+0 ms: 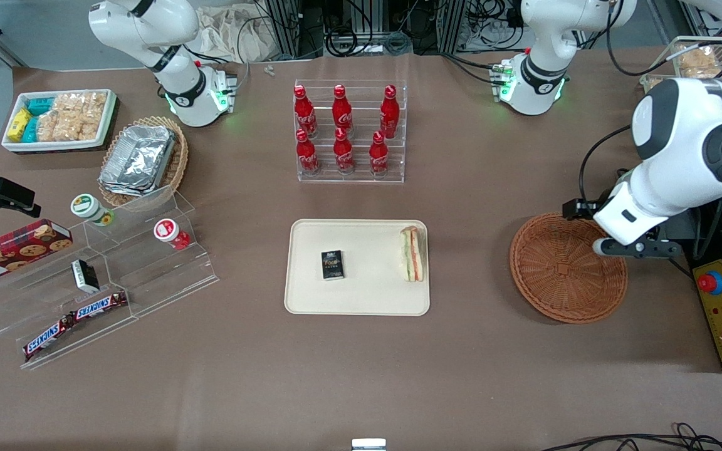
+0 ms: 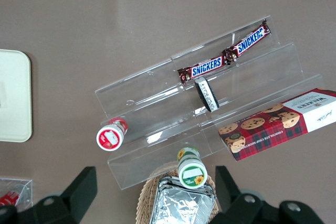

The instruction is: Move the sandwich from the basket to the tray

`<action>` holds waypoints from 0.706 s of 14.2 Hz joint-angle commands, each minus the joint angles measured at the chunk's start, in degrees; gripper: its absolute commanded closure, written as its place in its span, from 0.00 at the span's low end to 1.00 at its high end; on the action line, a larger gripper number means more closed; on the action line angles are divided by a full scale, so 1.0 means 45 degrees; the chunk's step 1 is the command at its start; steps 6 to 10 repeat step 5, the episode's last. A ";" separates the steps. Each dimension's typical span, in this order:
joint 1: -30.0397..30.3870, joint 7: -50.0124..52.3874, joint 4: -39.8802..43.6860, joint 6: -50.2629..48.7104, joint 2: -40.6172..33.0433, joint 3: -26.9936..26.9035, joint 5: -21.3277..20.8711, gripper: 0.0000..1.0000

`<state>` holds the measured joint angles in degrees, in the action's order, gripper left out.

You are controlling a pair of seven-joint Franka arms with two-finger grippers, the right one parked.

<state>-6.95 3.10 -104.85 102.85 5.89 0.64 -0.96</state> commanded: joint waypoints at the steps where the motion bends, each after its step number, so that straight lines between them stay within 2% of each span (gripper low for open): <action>1: -0.0193 -0.0044 0.0932 -0.0838 0.0406 0.0034 -0.0527 0.01; 4: -0.0349 -0.0122 0.2417 -0.2148 0.1382 0.0112 -0.1542 0.01; 10: -0.0330 -0.0142 0.2711 -0.2326 0.1521 0.0131 -0.1506 0.01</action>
